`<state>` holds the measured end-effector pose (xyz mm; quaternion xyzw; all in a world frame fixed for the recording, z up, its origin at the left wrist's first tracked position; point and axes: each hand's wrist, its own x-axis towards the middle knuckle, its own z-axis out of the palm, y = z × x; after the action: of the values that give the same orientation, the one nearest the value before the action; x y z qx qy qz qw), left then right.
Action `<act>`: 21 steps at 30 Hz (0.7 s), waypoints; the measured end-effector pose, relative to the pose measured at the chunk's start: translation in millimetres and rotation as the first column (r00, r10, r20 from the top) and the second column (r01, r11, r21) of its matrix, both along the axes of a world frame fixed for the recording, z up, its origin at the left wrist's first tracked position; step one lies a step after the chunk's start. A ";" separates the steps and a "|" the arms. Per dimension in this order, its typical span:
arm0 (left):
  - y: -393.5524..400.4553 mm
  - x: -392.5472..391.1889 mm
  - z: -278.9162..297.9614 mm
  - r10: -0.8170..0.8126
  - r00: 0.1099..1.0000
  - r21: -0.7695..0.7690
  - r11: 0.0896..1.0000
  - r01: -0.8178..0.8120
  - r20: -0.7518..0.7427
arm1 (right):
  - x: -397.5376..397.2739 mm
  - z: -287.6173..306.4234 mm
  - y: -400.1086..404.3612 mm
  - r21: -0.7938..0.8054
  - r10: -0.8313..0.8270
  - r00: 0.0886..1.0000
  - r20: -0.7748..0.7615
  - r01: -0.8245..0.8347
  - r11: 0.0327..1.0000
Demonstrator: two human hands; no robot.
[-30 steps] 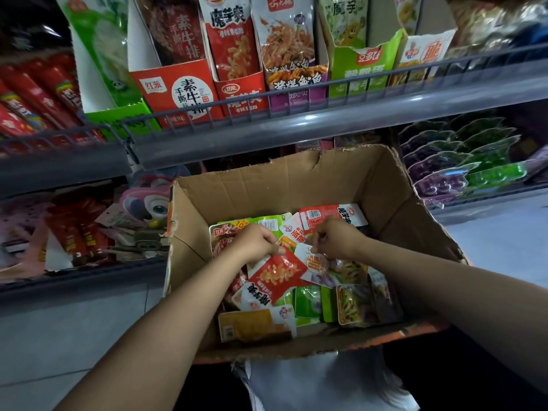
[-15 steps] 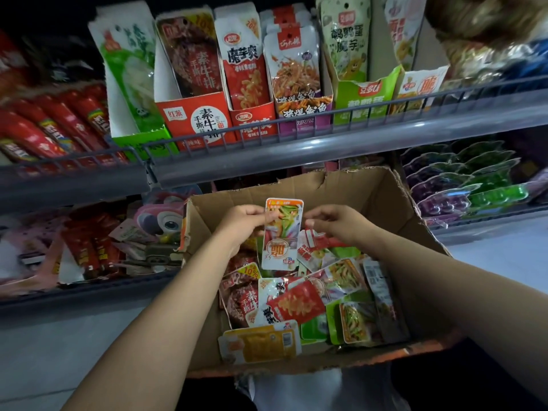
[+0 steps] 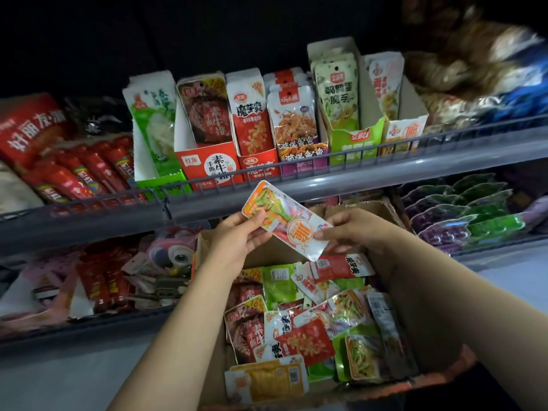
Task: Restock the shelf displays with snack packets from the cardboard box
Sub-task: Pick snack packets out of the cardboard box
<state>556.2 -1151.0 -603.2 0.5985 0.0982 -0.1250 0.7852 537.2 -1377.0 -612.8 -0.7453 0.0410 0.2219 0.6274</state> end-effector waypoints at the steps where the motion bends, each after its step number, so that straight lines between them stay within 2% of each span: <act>1: -0.9 -2.0 4.6 -0.006 1.000 -0.043 0.999 0.006 0.002 | 1.8 5.4 -3.3 0.039 -0.051 0.998 0.021 0.050 0.998; 3: -5.1 -6.2 10.8 -0.029 1.000 -0.103 0.994 0.029 0.007 | 4.2 15.7 -9.2 0.147 -0.163 0.985 0.064 0.153 0.977; 5: -11.3 -11.6 14.4 -0.081 0.996 -0.090 0.992 0.083 0.030 | 5.8 23.7 -13.4 0.259 -0.262 0.961 0.095 0.230 0.938; 7: -17.7 -16.6 14.2 -0.149 0.987 0.022 0.989 0.148 0.062 | 6.9 29.4 -16.8 0.371 -0.360 0.926 0.111 0.297 0.880; 9: -24.0 -20.2 13.3 -0.207 0.974 0.193 0.963 0.188 0.086 | 6.7 36.6 -19.6 0.415 -0.419 0.897 0.144 0.329 0.848; 16: -60.9 -14.8 37.4 -0.367 0.902 0.535 0.821 0.198 0.229 | 4.4 48.7 -30.2 0.269 -0.468 0.807 0.360 0.390 0.881; 21: -103.5 2.4 63.7 -0.420 0.862 0.620 0.766 0.170 0.284 | 4.6 56.3 -45.2 0.234 -0.461 0.762 0.456 0.397 0.888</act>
<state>558.6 -1254.5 -539.5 0.8272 -0.1317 -0.0870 0.5393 541.8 -1422.2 -556.5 -0.7072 0.0331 -0.1258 0.6950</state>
